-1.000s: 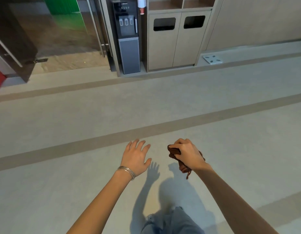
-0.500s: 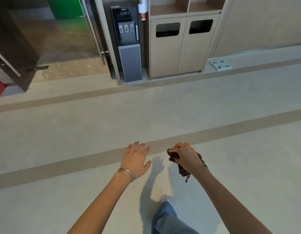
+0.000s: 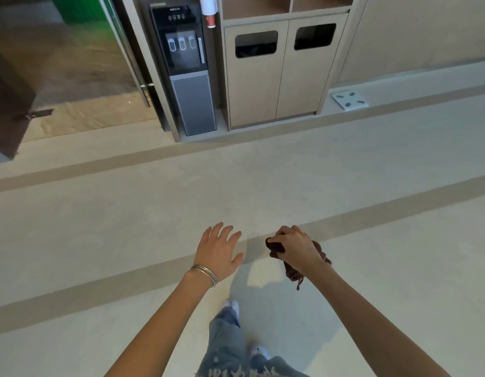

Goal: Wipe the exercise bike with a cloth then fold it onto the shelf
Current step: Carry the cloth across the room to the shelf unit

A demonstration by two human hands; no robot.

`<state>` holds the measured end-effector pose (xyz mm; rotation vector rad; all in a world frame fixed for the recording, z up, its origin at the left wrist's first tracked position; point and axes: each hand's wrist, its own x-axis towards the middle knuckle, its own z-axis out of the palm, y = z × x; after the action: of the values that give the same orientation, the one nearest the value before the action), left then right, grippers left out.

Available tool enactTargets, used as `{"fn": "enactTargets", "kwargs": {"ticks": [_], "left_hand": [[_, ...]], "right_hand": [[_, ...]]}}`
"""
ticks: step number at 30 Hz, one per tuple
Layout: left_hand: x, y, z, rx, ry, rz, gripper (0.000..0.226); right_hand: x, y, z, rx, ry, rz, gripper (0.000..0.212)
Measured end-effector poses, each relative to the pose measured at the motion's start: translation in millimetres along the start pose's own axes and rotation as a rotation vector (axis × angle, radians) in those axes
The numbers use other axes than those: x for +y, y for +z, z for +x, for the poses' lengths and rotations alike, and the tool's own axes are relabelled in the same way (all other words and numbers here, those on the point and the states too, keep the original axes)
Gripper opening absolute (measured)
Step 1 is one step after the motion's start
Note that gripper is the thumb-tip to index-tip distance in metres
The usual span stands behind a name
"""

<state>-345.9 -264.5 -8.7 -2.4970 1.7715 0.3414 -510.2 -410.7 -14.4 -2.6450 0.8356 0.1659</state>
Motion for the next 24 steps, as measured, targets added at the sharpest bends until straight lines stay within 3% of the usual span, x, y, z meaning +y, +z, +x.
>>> {"fn": "enactTargets", "kwargs": {"ticks": [17,24], "left_hand": [[-79.7,-84.3,258.7,0.082,0.15,0.024,0.058],[-97.3,-91.0,328.1,0.017,0.15,0.037,0.058]], "right_hand": [[55.5,-118.2,230.4,0.144,0.142,0.047,0.031],[82.6,-129.3,295.9,0.143,0.156,0.059,0.029]]}}
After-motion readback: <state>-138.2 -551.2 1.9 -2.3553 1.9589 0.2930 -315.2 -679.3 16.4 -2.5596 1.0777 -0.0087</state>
